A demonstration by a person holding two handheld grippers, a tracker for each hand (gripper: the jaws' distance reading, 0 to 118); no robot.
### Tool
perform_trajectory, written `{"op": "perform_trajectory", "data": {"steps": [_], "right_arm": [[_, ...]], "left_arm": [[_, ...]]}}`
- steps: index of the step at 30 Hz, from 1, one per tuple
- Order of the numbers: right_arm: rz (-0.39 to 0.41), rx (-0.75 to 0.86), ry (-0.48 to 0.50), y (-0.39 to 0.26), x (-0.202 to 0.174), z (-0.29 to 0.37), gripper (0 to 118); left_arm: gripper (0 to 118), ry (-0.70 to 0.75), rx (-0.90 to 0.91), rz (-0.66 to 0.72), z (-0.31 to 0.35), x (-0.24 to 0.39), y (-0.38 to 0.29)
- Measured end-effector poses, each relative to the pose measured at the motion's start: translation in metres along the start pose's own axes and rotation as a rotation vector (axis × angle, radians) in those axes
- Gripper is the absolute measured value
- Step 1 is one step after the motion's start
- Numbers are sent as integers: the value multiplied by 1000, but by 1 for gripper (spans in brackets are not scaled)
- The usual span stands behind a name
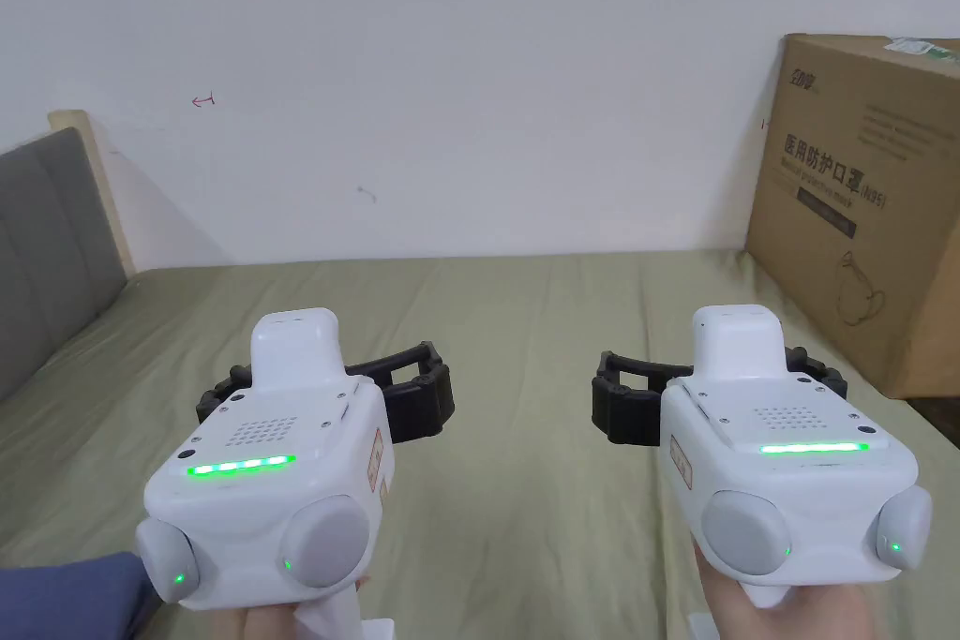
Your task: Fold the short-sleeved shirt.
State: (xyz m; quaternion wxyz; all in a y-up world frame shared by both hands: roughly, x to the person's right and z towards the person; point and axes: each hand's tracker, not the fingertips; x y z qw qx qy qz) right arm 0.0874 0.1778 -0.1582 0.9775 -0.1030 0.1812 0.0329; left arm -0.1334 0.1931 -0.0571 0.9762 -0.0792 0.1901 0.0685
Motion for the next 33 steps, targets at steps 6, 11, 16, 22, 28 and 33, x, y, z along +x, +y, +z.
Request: {"op": "perform_trajectory", "data": {"steps": [6, 11, 16, 22, 28, 33], "right_arm": [[8, -8, 7, -4, -1, -2, 118], [-2, -14, 9, -6, 0, -3, 118], [2, -14, 12, -7, -2, -4, 118], [6, -14, 22, -8, -6, -4, 118], [1, -14, 21, -8, -5, -3, 118], [-11, -6, 15, -5, -5, -1, 118]], "left_arm": [[118, -8, -7, 19, 0, -1, -3], [118, -3, -14, 18, -1, -1, -4], [117, -39, -26, 44, 1, -3, -1], [118, -35, -22, 70, 2, -5, 2], [118, -42, -27, 91, 2, -7, 2], [118, -26, -27, 81, 2, -5, 1]]}}
